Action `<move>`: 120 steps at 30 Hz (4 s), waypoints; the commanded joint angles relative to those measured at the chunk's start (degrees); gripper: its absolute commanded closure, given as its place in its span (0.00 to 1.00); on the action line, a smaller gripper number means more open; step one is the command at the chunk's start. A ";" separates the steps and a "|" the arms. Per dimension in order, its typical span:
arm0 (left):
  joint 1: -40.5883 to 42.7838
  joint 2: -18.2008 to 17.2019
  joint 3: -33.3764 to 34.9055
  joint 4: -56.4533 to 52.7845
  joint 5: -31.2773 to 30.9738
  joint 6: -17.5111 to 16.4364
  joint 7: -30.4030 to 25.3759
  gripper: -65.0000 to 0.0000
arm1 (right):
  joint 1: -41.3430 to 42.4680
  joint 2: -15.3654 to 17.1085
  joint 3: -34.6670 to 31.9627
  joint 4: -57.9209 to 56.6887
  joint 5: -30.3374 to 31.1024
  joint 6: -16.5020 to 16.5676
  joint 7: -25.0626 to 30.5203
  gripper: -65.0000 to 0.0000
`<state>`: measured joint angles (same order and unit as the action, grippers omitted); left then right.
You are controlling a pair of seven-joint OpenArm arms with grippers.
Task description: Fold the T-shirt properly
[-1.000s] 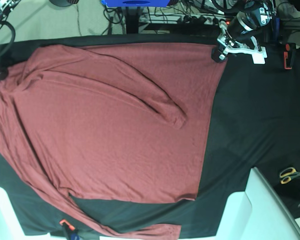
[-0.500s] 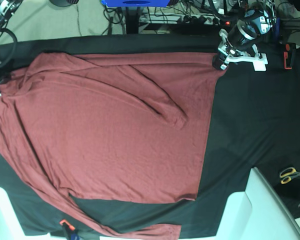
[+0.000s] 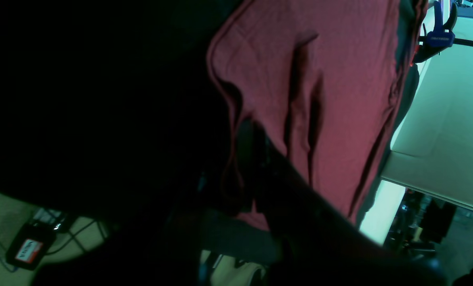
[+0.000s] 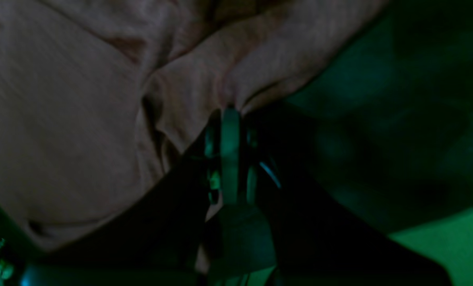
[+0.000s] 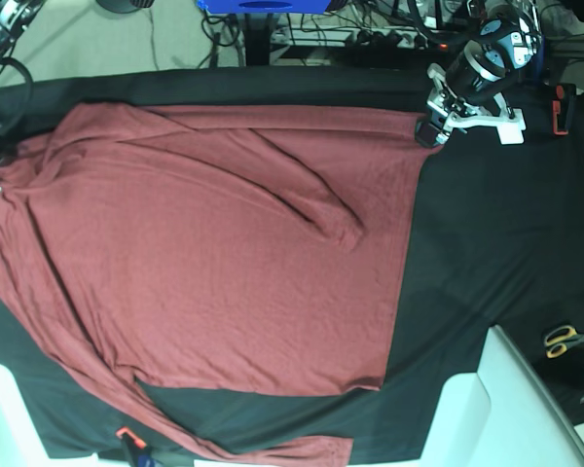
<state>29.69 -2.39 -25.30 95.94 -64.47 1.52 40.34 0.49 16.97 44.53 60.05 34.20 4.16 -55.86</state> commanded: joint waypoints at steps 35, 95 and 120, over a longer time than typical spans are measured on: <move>-1.96 -0.46 -0.68 3.00 -0.98 -0.51 -0.56 1.00 | 4.30 3.38 -15.13 9.62 0.75 -8.52 0.16 1.00; -16.73 -1.69 -0.33 -11.85 -0.81 4.85 -0.64 1.00 | 16.43 6.72 -28.14 -9.46 0.75 -8.08 9.57 1.00; -19.98 -1.78 -0.59 -16.34 1.30 4.85 -0.73 0.68 | 16.43 5.58 -27.96 -5.85 1.01 -8.08 11.42 0.58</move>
<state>10.46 -3.81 -25.71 78.56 -62.37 7.14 40.07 15.44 21.71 16.27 53.19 34.50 -4.08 -44.99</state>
